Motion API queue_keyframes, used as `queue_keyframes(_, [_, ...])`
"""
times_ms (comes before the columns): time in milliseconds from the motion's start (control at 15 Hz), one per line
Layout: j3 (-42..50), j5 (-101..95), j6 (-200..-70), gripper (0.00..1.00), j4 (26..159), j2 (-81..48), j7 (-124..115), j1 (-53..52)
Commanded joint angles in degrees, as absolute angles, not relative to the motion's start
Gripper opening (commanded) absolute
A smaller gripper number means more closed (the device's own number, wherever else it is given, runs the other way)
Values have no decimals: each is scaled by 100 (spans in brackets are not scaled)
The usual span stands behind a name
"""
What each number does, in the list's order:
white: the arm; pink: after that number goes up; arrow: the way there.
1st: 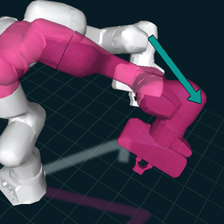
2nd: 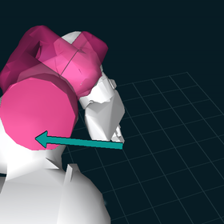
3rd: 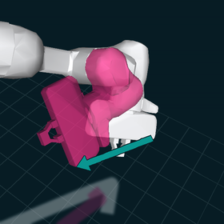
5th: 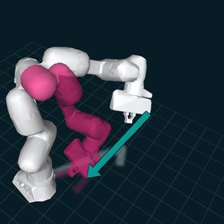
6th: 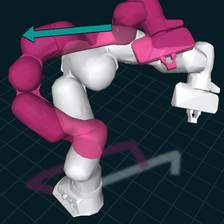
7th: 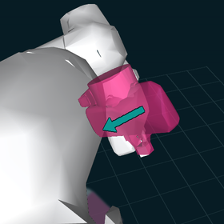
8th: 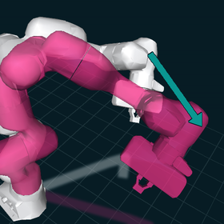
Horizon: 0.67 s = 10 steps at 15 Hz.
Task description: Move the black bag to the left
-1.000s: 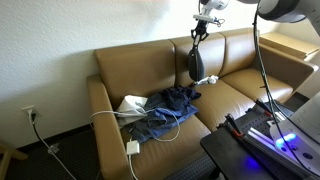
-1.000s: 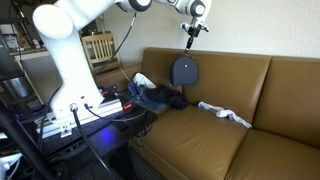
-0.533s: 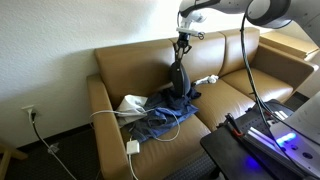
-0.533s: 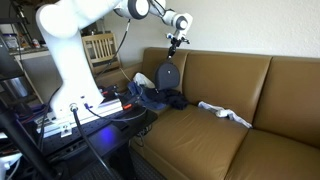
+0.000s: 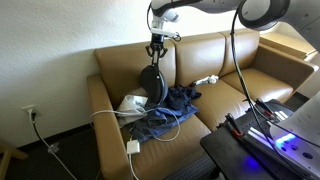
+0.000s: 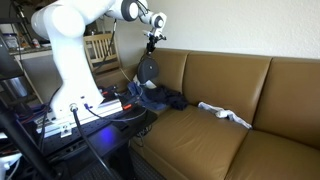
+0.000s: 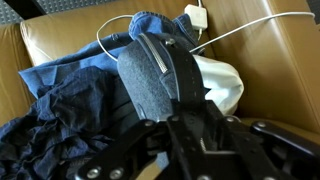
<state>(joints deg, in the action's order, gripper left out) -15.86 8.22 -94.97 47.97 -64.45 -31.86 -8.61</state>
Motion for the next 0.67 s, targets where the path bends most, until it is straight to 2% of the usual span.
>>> queue_keyframes(0, [-1586, 822, -9498, 7, 4788, -6445, -3164, -873])
queue_keyframes(600, [-1766, 720, -9664, 7, 5216, -6111, -2341, -993])
